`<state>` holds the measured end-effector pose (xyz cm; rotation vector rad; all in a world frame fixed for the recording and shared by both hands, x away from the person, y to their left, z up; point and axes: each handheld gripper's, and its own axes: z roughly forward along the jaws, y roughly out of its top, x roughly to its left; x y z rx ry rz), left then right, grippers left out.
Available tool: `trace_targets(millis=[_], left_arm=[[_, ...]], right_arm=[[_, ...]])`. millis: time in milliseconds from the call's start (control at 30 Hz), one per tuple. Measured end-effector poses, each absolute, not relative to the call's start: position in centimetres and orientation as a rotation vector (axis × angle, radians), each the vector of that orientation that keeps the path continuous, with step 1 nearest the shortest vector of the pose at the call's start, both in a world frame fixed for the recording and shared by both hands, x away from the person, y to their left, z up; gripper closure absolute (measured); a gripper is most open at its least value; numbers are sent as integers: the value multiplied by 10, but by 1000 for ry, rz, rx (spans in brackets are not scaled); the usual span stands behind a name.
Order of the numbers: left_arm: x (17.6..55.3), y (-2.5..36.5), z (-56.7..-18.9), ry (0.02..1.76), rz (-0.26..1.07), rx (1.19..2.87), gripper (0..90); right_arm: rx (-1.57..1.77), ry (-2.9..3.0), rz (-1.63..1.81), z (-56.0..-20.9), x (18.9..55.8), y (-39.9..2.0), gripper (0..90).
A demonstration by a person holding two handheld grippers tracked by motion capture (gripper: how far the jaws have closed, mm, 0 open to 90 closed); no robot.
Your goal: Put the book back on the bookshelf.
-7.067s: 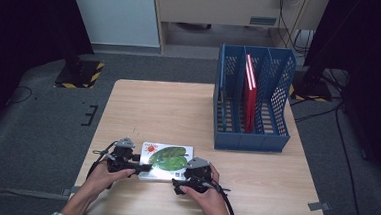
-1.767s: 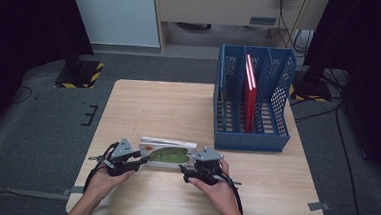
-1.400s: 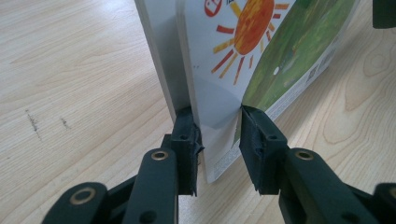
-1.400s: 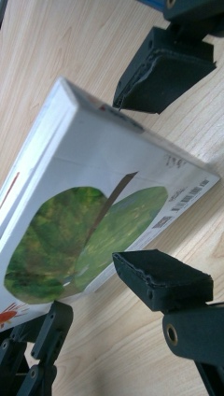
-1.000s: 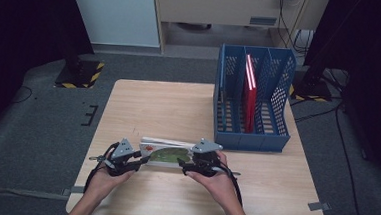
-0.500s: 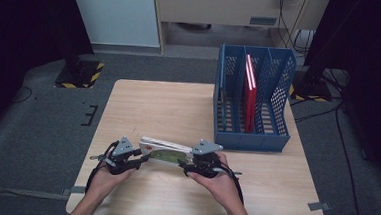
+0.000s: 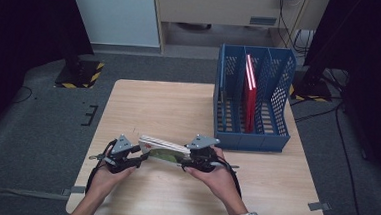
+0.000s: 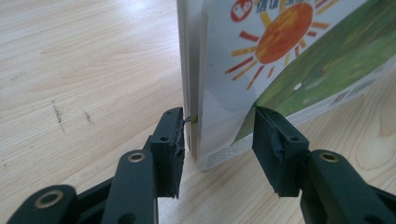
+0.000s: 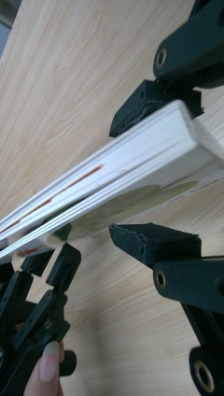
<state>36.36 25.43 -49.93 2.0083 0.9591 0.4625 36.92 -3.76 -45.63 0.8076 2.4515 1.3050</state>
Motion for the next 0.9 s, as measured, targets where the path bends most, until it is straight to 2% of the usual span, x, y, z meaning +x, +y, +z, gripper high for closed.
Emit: trace_targets(millis=[267, 667, 900], left_arm=[[365, 254, -500, 969, 465, 2005, 494], [362, 262, -498, 1001, 465, 2002, 373], [363, 264, -499, 1011, 470, 2004, 362]], right_arm=[[748, 2496, 1284, -452, 377, -25, 477], [711, 2542, 1261, -452, 388, -17, 533], [703, 2561, 1268, -454, 390, -15, 574]])
